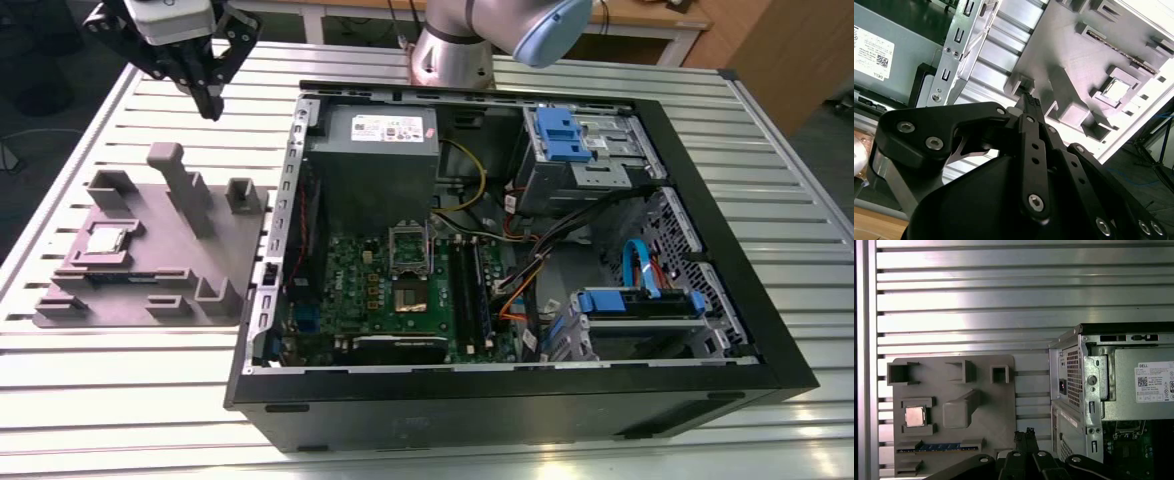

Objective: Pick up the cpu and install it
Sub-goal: 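Reach for the cpu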

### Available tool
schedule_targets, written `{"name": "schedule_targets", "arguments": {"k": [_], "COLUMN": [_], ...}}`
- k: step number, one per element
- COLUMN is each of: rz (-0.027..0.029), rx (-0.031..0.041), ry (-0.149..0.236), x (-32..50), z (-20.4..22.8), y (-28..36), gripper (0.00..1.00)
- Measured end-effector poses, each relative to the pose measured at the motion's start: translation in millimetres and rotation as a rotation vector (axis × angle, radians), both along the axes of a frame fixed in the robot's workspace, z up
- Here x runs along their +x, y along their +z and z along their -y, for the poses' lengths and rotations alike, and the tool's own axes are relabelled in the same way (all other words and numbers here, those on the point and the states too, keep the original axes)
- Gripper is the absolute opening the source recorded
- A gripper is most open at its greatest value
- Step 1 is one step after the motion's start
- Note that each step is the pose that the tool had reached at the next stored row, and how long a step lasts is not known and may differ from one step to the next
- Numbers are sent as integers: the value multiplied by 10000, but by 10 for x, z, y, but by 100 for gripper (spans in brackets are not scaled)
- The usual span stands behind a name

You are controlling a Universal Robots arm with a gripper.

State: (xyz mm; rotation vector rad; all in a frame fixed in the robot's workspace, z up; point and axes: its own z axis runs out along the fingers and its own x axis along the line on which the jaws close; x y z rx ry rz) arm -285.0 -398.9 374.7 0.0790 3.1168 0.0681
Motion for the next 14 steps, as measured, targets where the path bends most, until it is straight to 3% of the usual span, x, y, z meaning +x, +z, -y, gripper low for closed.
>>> {"name": "schedule_targets", "arguments": {"k": [14], "rz": [0], "rx": [0], "ry": [0], "x": [-27], "z": [0], "y": [-2], "gripper": [10]}}
